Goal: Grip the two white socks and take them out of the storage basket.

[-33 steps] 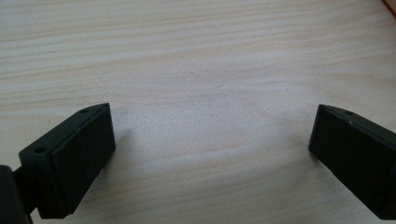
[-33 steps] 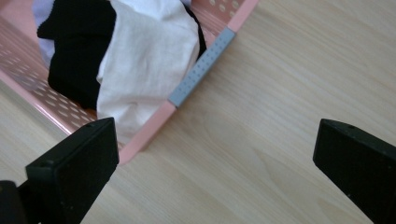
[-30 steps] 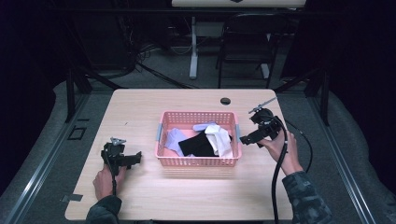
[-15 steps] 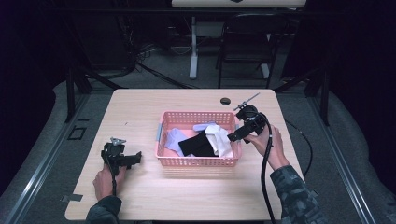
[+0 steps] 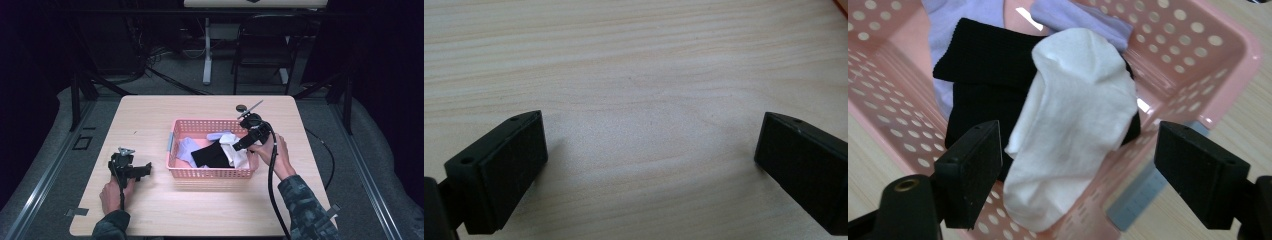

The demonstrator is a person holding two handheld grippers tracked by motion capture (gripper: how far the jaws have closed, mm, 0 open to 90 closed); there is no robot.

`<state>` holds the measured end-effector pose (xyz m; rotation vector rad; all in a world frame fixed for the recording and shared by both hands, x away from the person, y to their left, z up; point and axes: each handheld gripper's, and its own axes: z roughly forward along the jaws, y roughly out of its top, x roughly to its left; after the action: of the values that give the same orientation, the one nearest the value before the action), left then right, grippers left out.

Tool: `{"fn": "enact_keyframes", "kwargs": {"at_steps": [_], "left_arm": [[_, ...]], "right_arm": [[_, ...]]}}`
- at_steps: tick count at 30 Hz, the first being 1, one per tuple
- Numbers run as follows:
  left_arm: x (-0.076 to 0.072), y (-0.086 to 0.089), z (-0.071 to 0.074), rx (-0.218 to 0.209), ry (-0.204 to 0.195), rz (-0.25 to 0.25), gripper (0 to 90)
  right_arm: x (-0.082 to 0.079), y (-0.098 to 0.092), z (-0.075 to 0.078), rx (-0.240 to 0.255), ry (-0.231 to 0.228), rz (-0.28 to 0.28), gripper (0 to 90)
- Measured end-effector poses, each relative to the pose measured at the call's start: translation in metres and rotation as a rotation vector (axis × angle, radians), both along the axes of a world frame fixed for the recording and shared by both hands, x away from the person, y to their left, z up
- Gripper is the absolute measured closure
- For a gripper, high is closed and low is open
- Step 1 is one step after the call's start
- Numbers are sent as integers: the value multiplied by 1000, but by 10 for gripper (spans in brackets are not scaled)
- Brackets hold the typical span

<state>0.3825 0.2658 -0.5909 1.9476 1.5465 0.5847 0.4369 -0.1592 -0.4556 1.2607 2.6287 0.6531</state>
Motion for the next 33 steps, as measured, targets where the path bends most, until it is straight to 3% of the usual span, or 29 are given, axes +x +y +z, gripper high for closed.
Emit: {"fn": "enact_keyframes", "kwargs": {"at_steps": [6,7,8,10,11,16,19,20,21,23,24,25,27,32,33], "left_arm": [[0,0,0,0,0,0,5],[0,0,0,0,0,0,5],[0,0,0,0,0,0,5],[0,0,0,0,0,0,5],[0,0,0,0,0,0,5],[0,0,0,0,0,0,5],[0,0,0,0,0,0,5],[0,0,0,0,0,0,5],[0,0,0,0,0,0,5],[0,0,0,0,0,0,5],[0,0,0,0,0,0,5],[0,0,0,0,0,0,5],[0,0,0,0,0,0,5],[0,0,0,0,0,0,5],[0,0,0,0,0,0,5]], "right_arm": [[6,12,-10,-14,17,14,277],[7,15,-14,9,10,-2,298],[8,16,-14,-21,26,14,313],[8,22,-21,-17,23,5,344],[9,25,-24,-38,34,10,376],[11,31,-31,-38,31,-4,429],[13,32,-36,-45,48,-19,495],[15,31,-39,-68,63,-25,567],[15,31,-40,-55,61,-35,610],[15,30,-40,-66,73,-30,628],[16,29,-41,-84,74,-30,694],[15,29,-42,-60,67,-45,727],[14,27,-39,-88,66,-32,816],[13,22,-33,-83,48,-48,858],[11,22,-33,-61,27,-66,859]]}}
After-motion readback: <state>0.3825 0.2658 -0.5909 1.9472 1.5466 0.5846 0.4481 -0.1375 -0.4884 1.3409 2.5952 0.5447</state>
